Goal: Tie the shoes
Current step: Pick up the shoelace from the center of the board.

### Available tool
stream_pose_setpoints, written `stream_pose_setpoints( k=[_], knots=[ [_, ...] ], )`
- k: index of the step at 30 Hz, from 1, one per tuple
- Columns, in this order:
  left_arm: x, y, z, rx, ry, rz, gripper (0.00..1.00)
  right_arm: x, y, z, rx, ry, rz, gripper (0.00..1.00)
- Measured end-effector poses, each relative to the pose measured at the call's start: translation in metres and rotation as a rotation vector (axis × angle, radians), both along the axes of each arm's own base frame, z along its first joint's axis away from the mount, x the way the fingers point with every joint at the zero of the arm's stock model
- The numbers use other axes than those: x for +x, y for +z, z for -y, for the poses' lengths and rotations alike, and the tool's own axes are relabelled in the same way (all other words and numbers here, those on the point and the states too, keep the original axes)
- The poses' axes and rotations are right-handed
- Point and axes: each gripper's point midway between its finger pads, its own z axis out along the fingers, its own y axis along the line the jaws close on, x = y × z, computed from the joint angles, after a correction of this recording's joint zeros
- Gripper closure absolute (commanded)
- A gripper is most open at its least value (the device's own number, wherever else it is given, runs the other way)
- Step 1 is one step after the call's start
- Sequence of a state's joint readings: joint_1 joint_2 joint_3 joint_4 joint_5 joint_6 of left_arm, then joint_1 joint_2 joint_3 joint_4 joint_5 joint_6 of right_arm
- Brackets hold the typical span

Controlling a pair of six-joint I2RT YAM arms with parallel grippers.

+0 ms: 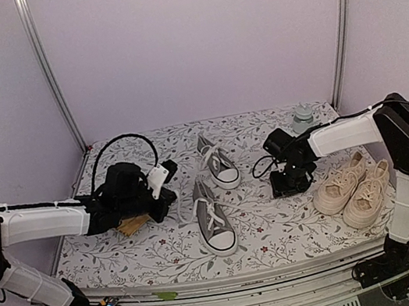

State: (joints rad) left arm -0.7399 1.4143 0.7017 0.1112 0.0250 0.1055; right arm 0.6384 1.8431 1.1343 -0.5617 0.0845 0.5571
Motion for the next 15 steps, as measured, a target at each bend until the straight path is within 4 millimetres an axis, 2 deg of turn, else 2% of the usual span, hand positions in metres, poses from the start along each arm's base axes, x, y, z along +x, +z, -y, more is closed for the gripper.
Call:
stream_pose_setpoints(
  k=[5,6,12,15],
  knots=[
    [-0.004,-0.011,-0.004,0.029,0.021,-0.02,1.0,0.004,-0.005,-0.008,0.023,0.015,0.0,0.97],
    [-0.004,-0.014,-0.005,0.04,0.027,-0.023,0.97,0.005,-0.005,-0.009,0.027,0.02,0.001,0.99],
    [0.002,-0.031,-0.019,0.116,0.107,-0.036,0.37,0.006,-0.005,-0.007,0.024,0.039,-0.001,0.99],
    [0.002,-0.031,-0.025,0.122,0.146,-0.047,0.18,0.01,0.002,0.002,0.016,0.038,0.013,1.0]
  ],
)
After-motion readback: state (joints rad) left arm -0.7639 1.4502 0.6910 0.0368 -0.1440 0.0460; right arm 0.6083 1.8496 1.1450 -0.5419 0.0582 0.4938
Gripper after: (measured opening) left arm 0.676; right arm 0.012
